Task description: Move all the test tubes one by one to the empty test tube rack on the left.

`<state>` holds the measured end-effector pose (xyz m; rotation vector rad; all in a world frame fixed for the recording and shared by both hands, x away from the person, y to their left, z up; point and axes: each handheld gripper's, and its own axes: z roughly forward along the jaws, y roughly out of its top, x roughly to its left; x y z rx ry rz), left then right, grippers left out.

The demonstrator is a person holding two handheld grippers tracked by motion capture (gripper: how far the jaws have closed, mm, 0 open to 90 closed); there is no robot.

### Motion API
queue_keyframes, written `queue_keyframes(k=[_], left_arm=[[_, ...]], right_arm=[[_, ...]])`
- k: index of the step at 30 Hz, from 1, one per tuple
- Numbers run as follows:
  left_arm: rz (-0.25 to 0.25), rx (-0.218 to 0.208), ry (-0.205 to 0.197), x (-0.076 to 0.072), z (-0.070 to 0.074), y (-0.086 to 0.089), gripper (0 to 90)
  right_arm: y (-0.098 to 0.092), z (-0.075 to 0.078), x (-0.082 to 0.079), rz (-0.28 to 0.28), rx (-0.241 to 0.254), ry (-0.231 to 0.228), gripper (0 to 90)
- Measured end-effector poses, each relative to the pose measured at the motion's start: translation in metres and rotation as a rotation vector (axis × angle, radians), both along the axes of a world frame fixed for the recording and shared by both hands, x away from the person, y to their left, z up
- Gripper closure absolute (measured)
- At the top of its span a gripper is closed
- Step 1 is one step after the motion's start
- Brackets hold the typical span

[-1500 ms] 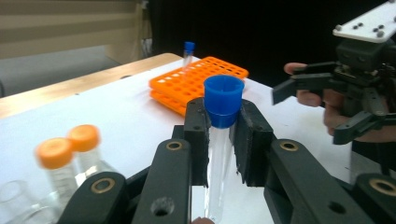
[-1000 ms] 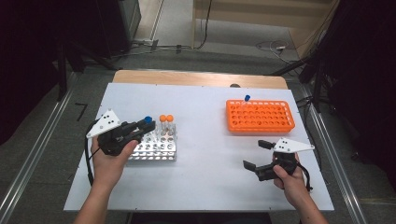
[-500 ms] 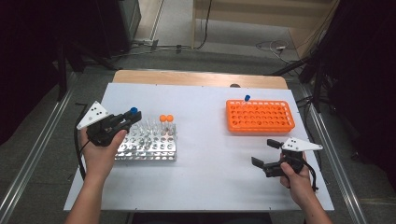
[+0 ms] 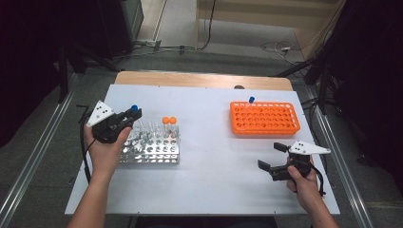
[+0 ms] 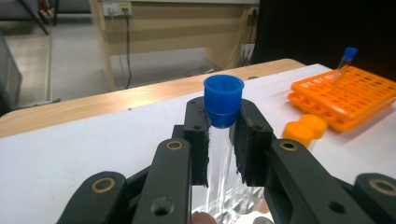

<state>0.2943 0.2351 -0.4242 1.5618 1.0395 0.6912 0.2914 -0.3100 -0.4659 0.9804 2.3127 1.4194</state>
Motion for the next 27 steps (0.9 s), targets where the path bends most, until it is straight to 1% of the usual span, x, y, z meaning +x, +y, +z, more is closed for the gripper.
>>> queue_keyframes(k=[2,4,6,9,10,12,15,20,21,23,27], left_arm=[[-0.007,0.006,0.002,0.001,-0.001,-0.001,77.0],[-0.015,0.022,0.01,0.002,-0.003,-0.003,77.0],[-0.02,0.03,0.02,0.003,-0.006,-0.006,77.0],[-0.032,0.037,0.047,0.005,-0.01,-0.007,76.9],[-0.036,0.043,0.06,0.005,-0.01,-0.008,76.7],[-0.034,0.056,0.075,0.006,-0.012,-0.009,76.4],[-0.041,0.057,0.098,0.006,-0.013,-0.009,75.6],[-0.042,0.043,0.122,0.004,-0.015,-0.009,69.1],[-0.046,0.037,0.127,0.003,-0.015,-0.008,69.1],[-0.046,0.028,0.128,0.0,-0.014,-0.007,67.7],[-0.044,-0.012,0.114,-0.008,-0.009,-0.006,57.1]], right_arm=[[0.0,0.0,0.0,0.001,-0.004,0.001,0.0],[0.001,-0.001,0.0,0.0,-0.003,0.001,0.0],[0.001,-0.001,0.0,0.001,-0.003,0.001,0.0],[0.001,-0.001,0.0,0.001,-0.004,0.001,0.0],[0.001,-0.001,0.0,0.001,-0.004,0.001,0.0],[0.001,-0.001,0.0,0.001,-0.004,0.0,0.0],[0.001,-0.001,0.0,0.002,-0.006,0.0,0.0],[0.002,-0.001,0.0,0.004,-0.005,0.001,0.0],[0.002,-0.001,0.0,0.004,-0.003,0.001,0.0],[0.003,0.0,0.0,0.005,-0.003,-0.001,0.0],[0.005,0.001,0.002,0.001,0.0,-0.005,0.0]])
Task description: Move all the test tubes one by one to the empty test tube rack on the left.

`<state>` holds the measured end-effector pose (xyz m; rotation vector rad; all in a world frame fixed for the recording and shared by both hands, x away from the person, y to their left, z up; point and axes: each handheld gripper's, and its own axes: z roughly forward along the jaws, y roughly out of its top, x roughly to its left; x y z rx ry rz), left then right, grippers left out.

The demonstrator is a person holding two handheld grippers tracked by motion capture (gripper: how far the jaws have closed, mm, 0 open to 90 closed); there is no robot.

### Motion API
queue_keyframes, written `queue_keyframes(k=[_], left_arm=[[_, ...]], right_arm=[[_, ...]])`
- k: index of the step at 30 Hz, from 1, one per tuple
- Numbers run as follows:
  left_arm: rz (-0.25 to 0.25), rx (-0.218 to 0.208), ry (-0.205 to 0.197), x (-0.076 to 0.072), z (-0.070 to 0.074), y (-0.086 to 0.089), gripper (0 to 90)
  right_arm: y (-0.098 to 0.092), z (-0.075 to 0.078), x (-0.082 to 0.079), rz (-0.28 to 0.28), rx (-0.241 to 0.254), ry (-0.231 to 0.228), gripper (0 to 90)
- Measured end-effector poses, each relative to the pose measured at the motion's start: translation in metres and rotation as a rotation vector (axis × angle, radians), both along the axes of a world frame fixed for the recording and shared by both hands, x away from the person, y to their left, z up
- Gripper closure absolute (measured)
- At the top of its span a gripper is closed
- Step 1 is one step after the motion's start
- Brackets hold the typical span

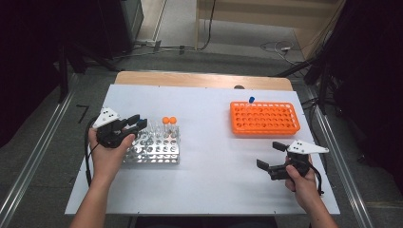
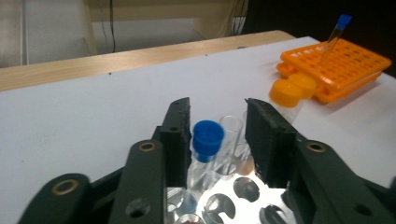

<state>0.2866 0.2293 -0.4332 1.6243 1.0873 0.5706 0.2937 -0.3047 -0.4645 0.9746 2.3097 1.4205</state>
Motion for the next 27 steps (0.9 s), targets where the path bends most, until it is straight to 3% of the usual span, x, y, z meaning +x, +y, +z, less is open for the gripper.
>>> queue_keyframes(k=[8,16,20,27], left_arm=[[-0.042,-0.071,-0.009,-0.021,0.003,-0.002,26.4],[-0.091,-0.072,-0.003,-0.029,0.003,-0.012,4.8],[-0.122,-0.094,-0.005,-0.031,0.002,-0.017,0.5],[-0.165,-0.096,-0.017,-0.034,0.005,-0.027,0.0]], right_arm=[[0.01,0.005,0.012,-0.03,0.01,-0.004,0.0],[0.023,0.012,0.032,-0.03,0.03,-0.013,0.0],[0.028,0.016,0.044,-0.045,0.043,-0.009,0.0],[0.04,0.022,0.067,-0.086,0.036,-0.001,0.0]])
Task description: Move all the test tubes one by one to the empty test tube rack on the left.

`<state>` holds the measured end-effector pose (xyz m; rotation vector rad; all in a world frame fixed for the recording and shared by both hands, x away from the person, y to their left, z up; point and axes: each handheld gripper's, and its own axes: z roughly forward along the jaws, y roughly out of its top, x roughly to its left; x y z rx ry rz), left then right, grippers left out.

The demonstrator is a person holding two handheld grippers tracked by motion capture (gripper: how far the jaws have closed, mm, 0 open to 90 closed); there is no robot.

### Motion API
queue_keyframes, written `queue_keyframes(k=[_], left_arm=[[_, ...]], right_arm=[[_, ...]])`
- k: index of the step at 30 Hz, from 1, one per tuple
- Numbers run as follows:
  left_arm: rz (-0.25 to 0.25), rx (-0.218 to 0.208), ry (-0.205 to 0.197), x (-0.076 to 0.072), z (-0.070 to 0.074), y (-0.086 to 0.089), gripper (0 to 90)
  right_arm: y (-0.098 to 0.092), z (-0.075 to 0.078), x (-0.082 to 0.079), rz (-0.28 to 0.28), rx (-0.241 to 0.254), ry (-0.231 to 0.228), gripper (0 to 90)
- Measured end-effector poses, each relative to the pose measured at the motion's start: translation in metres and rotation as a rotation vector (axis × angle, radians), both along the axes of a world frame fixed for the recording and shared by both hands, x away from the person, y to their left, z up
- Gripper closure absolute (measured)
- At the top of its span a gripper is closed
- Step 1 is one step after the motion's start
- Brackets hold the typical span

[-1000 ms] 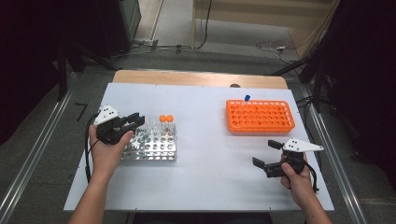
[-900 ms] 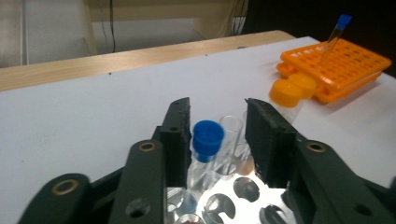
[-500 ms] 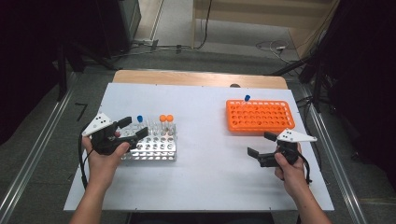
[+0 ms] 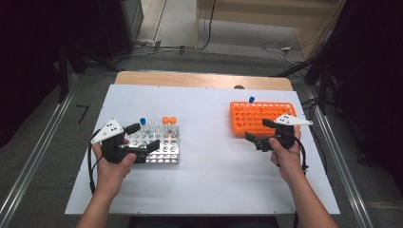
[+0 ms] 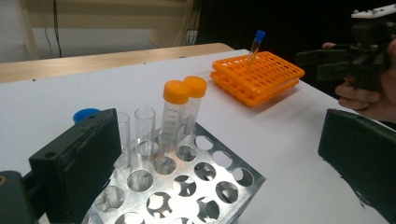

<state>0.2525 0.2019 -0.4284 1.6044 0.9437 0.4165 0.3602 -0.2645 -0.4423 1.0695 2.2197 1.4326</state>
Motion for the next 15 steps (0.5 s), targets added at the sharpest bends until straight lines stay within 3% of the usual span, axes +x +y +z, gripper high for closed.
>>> queue_keyframes(k=[4,8,15], left_arm=[[-0.002,-0.008,-0.004,0.0,0.001,0.0,0.0],[0.003,-0.016,0.0,0.001,0.0,0.002,0.0],[0.008,-0.02,0.003,0.001,0.0,0.004,0.0]], right_arm=[[0.004,0.001,0.012,-0.035,0.005,0.0,3.3],[0.006,-0.002,0.025,-0.092,-0.005,0.028,7.1],[0.013,-0.009,0.041,-0.14,-0.018,0.045,20.7]])
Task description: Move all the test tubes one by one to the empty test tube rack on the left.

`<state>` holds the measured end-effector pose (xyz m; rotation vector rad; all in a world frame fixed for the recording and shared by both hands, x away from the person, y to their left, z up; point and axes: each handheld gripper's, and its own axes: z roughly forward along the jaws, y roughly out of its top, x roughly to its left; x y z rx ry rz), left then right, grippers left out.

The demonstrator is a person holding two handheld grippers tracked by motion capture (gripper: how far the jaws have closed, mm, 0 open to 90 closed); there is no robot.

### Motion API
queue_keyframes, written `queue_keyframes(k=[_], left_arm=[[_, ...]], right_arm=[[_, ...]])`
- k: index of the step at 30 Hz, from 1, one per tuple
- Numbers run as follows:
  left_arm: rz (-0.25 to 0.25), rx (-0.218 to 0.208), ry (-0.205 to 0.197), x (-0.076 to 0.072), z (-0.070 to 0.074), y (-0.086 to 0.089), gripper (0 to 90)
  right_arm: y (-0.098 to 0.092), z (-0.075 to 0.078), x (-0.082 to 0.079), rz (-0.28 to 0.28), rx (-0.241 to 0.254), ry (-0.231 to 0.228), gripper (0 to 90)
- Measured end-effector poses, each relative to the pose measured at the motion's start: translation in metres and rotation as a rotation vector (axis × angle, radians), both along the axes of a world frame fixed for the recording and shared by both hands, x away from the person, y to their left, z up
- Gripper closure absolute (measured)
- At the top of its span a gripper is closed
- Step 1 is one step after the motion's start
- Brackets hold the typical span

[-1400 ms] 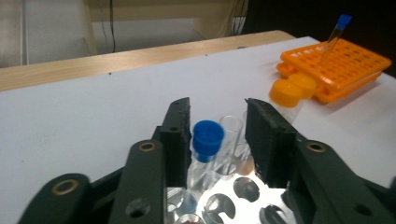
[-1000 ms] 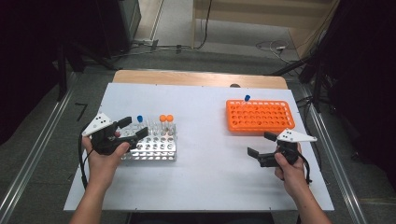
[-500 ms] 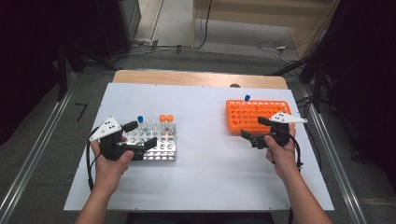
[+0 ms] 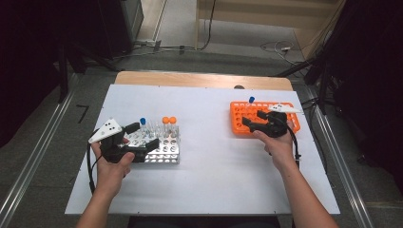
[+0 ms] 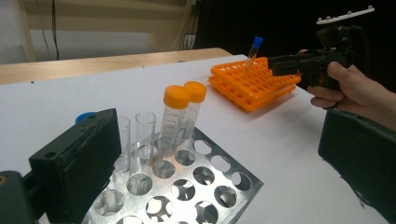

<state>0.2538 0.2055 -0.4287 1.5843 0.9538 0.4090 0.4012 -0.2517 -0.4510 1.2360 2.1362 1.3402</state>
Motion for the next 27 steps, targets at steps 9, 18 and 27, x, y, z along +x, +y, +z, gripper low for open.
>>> queue_keyframes(k=[9,18,27], left_arm=[[0.003,0.004,0.003,-0.001,0.0,-0.001,0.0],[-0.006,0.014,0.007,0.0,0.0,-0.006,0.0],[-0.036,0.027,-0.012,-0.004,0.005,-0.02,0.0]], right_arm=[[0.005,-0.011,0.027,-0.061,-0.004,0.01,34.7],[0.016,-0.021,0.043,-0.089,-0.038,0.024,58.6],[0.02,-0.01,0.035,-0.091,-0.037,-0.063,74.8]])
